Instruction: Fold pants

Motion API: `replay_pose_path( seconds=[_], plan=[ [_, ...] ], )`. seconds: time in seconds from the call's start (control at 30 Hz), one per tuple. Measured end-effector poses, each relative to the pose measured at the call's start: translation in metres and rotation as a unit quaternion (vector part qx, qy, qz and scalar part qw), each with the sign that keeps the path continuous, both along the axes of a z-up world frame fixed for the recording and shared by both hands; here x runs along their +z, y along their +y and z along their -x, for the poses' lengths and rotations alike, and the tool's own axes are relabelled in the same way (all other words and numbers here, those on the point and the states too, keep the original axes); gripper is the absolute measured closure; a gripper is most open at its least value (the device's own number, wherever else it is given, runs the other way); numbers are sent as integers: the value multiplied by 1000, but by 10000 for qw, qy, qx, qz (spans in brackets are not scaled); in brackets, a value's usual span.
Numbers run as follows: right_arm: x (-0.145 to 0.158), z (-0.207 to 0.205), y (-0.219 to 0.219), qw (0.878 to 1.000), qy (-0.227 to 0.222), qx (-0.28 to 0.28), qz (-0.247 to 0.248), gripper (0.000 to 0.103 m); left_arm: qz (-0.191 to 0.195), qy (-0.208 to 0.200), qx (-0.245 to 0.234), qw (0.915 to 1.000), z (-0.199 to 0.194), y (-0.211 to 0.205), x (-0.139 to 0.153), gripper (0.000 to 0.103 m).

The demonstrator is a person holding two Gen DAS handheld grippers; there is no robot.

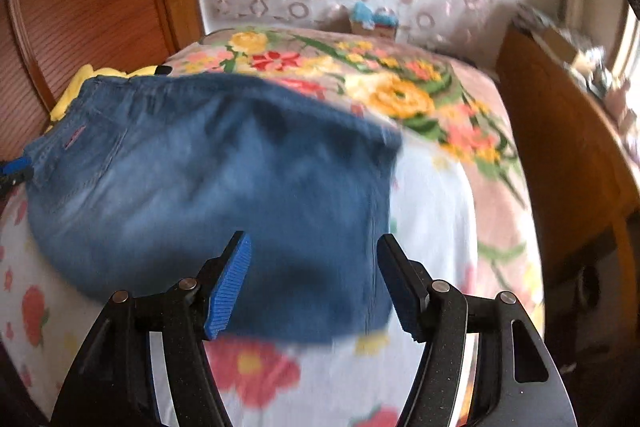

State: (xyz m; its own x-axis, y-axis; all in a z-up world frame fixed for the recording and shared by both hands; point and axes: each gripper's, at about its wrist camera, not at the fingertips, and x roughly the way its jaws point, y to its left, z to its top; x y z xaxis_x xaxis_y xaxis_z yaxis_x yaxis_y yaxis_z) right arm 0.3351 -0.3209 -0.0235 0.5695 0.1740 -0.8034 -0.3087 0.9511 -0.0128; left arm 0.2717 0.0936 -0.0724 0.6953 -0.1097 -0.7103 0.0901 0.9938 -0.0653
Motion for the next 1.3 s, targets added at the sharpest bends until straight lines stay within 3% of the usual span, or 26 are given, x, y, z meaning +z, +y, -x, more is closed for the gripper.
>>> replay_pose_path(
  seconds=[0.27,0.5,0.6,0.67,0.73,0.83,1.07,1.3],
  plan=[
    [-28,20,-16,9976,370,-452,-369,36,-10,34,185,9998,8,10,-1,51],
    [-36,22,-10,9969,410,-556,-382,35,35,65,189,9998,15,12,-5,51],
    [-37,21,-7,9971,372,-587,-322,44,44,65,190,9998,18,11,-6,51],
    [-37,21,-5,9975,335,-577,-249,62,44,53,195,9998,19,12,-6,51],
    [-38,22,-5,9979,316,-511,-255,73,52,14,238,9997,21,14,-5,52],
    [-39,26,-8,9981,250,-463,-305,80,71,-43,376,9993,22,24,-2,51],
    [-40,29,-6,9987,107,-392,-292,82,231,-47,892,9957,17,62,5,51],
    [-40,34,-6,9989,-40,-358,-297,82,123,159,1114,9936,-6,80,-6,51]
  ],
)
